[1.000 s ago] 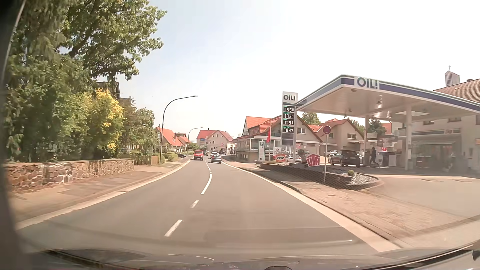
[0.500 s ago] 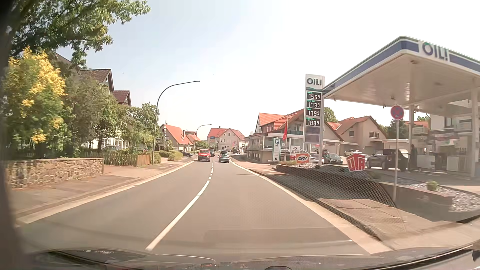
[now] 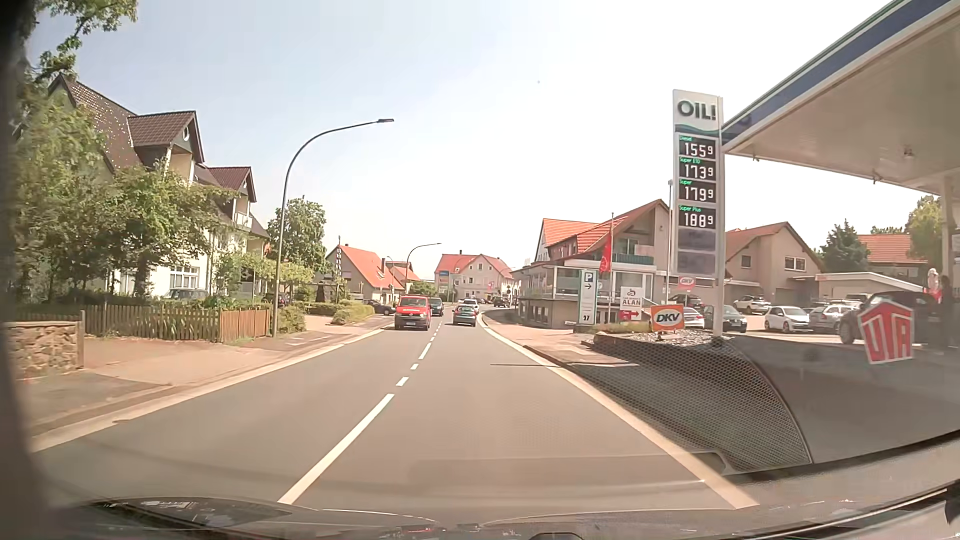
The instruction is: Follow the waypoints while adhering to traffic rules and regulations
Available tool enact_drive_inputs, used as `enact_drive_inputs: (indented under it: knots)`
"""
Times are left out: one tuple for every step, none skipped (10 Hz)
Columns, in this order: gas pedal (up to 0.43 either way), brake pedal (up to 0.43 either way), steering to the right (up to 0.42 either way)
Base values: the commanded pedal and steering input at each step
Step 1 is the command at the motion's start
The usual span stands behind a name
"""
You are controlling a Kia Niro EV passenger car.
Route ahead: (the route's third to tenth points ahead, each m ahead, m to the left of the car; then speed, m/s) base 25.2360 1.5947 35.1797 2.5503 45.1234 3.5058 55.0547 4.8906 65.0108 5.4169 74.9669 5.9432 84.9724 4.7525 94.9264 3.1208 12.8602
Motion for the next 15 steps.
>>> enact_drive_inputs:
  knots:
    - [0.008,0.000,-0.025]
    - [0.008,0.000,-0.023]
    - [0.008,0.000,-0.021]
    - [0.008,0.000,-0.018]
    - [0.008,0.000,-0.018]
    - [0.008,0.000,-0.018]
    - [0.008,0.000,-0.018]
    - [0.000,0.000,-0.017]
    - [0.000,0.000,-0.017]
    - [0.000,0.000,-0.016]
    - [0.000,0.000,-0.016]
    - [0.000,0.000,-0.015]
    - [0.000,0.104,-0.015]
    - [0.000,0.183,-0.014]
    - [0.000,0.226,-0.013]
